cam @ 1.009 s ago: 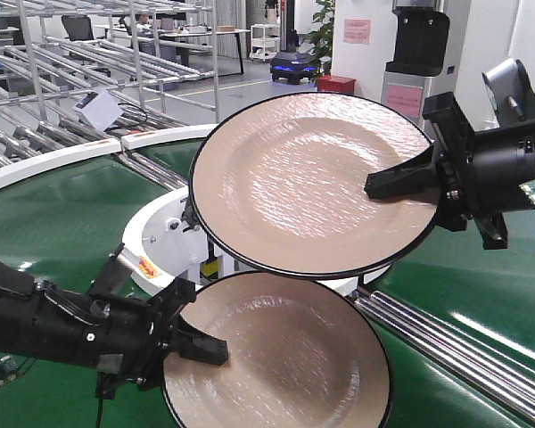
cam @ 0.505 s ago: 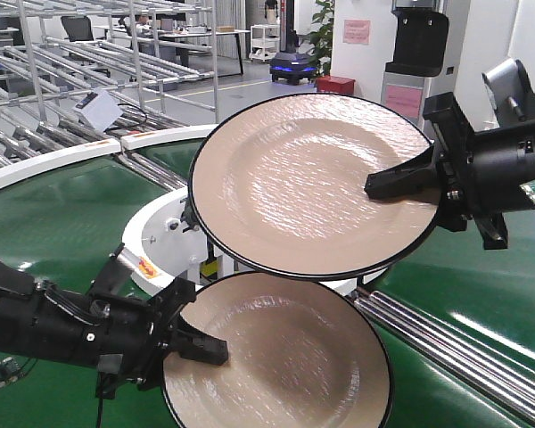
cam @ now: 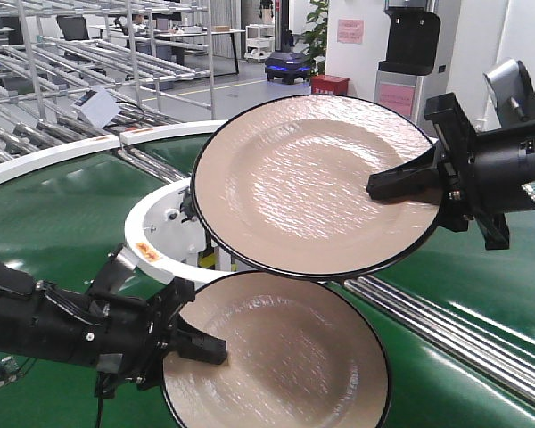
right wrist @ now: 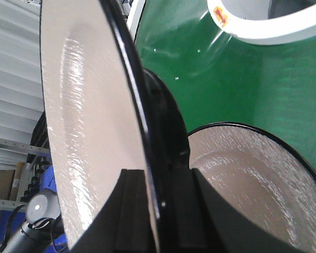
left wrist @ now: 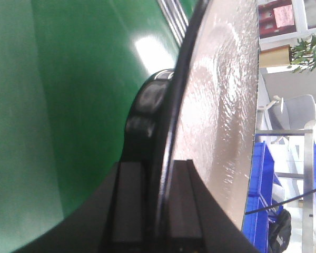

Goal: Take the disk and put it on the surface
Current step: 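Hold both plates while the base drives to the metal table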

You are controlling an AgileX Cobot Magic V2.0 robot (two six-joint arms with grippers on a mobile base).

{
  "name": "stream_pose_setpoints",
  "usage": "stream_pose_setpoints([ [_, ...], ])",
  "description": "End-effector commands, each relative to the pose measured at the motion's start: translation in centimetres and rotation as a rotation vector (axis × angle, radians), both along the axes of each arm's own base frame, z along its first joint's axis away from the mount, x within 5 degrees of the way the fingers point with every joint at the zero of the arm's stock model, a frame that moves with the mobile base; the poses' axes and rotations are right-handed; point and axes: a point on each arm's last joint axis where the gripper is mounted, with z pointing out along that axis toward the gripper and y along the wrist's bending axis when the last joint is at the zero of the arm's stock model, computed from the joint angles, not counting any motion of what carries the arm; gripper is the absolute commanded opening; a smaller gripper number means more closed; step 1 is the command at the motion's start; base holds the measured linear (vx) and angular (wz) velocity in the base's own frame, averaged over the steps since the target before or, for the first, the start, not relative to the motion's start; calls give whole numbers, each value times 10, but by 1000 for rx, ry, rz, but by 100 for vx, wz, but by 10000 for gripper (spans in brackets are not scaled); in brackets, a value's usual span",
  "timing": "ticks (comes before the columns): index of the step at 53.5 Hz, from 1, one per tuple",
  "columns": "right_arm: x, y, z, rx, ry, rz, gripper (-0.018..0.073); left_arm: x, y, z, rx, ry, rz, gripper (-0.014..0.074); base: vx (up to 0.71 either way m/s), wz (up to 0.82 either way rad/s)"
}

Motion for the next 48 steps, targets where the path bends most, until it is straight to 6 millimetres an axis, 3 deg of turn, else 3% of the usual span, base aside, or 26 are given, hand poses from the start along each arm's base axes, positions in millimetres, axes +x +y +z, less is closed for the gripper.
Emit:
stream_pose_setpoints([
  [1, -12, 1, 35, 121, -113, -29, -8, -7, -3, 39, -139, -54, 24, -1, -24, 4],
  [48, -12, 1, 35, 120, -113, -29, -8, -7, -3, 39, -139, -53, 21, -1, -30, -6],
])
